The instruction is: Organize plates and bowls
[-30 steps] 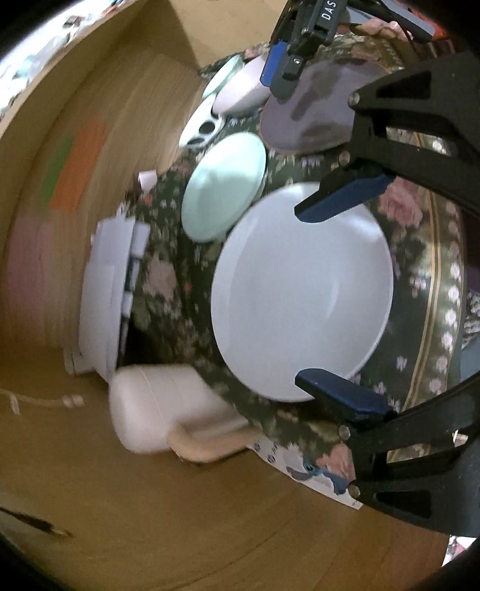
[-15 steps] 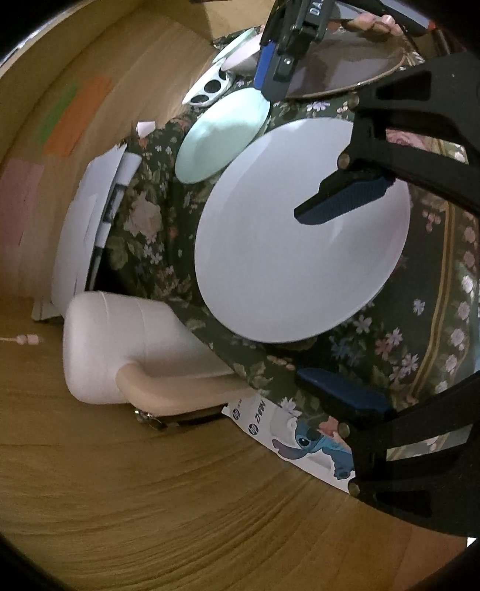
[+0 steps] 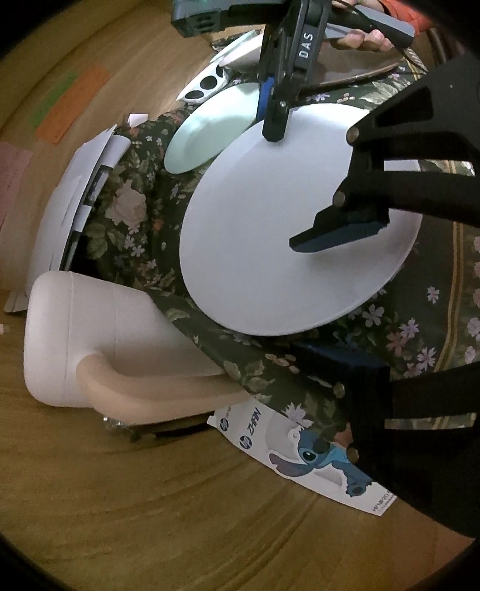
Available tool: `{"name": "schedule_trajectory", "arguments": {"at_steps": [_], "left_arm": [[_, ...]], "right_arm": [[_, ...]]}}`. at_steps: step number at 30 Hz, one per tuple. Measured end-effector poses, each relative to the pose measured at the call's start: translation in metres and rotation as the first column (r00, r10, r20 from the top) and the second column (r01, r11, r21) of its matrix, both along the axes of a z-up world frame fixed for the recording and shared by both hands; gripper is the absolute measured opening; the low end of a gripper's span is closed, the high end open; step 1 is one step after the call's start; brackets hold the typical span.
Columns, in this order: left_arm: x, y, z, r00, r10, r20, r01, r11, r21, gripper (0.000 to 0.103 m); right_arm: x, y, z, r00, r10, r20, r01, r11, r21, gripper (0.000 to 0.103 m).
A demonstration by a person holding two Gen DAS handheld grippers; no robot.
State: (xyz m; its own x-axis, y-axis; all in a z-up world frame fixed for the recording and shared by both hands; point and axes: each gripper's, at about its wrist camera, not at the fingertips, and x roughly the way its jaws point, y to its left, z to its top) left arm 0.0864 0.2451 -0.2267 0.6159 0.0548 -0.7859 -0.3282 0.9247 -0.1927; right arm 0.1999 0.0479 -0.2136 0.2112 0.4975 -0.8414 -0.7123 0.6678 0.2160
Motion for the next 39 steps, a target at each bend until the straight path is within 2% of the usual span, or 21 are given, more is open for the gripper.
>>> {"name": "schedule_trajectory", "arguments": {"at_steps": [11,17,22,39], "left_arm": [[0.006,-0.005,-0.006,0.999,-0.036,-0.015,0.036,0.999,0.004,0.044],[0.007,-0.002,-0.001,1.0,-0.023,-0.005,0.023,0.999,-0.034,0.044],[0.006,-0.005,0.003,1.0,-0.021,0.002,0.022,1.0,-0.019,0.044],[-0.001,-0.033,0.037,0.996,-0.062,0.07,0.061,0.998,0.016,0.044]], "right_arm": [[0.004,0.009,-0.002,1.0,0.009,-0.01,-0.009,1.0,-0.011,0.032],[0.004,0.009,0.0,1.0,0.002,-0.009,-0.002,1.0,-0.013,0.032],[-0.001,0.004,0.004,1.0,0.006,-0.009,-0.006,1.0,0.001,0.032],[-0.025,-0.034,0.045,0.991,-0.055,0.124,0.046,0.996,0.073,0.032]]}}
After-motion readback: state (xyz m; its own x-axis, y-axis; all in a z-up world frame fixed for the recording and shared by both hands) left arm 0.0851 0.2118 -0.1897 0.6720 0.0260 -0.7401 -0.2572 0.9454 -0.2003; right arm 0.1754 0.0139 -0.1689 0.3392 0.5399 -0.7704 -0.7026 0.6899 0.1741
